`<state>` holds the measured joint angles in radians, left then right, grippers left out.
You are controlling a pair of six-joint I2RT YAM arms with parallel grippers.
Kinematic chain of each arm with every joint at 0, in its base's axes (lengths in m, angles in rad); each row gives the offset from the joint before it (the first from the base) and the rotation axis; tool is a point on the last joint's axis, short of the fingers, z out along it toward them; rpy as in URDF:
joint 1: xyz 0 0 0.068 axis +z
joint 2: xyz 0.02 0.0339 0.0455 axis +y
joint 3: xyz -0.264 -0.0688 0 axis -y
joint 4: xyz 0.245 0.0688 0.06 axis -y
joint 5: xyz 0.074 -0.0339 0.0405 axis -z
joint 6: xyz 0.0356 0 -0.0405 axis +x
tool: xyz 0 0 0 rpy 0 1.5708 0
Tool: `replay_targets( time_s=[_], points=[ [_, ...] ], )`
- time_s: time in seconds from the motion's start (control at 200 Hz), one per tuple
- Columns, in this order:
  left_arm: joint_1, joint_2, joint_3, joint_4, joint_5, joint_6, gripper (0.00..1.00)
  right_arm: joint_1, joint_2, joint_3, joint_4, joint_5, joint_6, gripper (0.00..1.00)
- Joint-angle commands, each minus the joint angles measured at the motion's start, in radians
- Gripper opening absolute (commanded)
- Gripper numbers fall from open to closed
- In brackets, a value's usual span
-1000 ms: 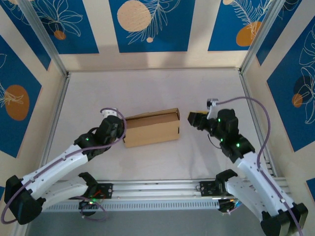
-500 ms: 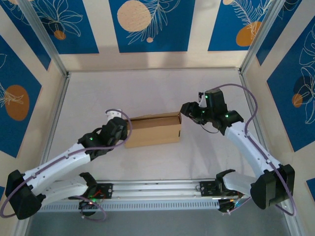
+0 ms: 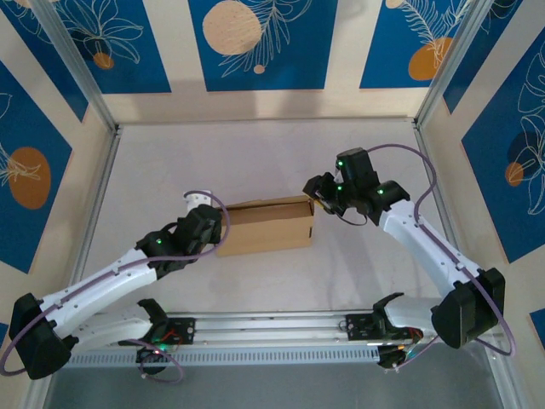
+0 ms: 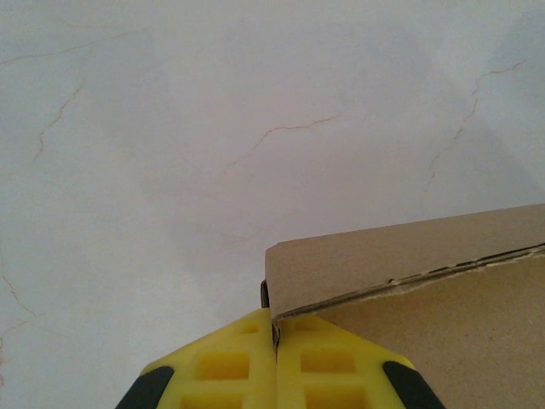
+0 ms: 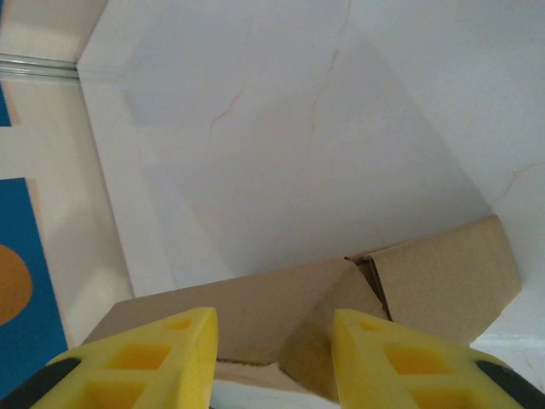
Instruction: Fold the paper box
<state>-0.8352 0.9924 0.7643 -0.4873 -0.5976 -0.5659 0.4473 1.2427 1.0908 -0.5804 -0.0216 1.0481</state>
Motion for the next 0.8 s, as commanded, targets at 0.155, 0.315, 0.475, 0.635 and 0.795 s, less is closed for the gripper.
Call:
replay_targets(
  time_s=[0.155,0.315,0.475,0.635,0.795],
  points=[
    [-0.019,0.023,-0.022,-0.126,0.034,0.006,0.0,0.067,-0.002,-0.024,-0.012,0.078,-0.054,0.32],
    [-0.021,0.014,-0.022,-0.129,0.037,0.002,0.0,0.091,-0.021,-0.068,-0.002,0.115,-0.088,0.21],
    [-0.021,-0.003,-0.025,-0.134,0.035,0.002,0.0,0.13,-0.043,-0.104,-0.012,0.171,-0.119,0.17],
    [-0.021,-0.034,-0.025,-0.138,0.024,0.004,0.0,0.143,-0.083,-0.155,-0.003,0.209,-0.151,0.17],
    [-0.021,-0.031,-0.025,-0.135,0.028,0.011,0.0,0.137,-0.092,-0.126,-0.016,0.238,-0.22,0.23]
  ],
)
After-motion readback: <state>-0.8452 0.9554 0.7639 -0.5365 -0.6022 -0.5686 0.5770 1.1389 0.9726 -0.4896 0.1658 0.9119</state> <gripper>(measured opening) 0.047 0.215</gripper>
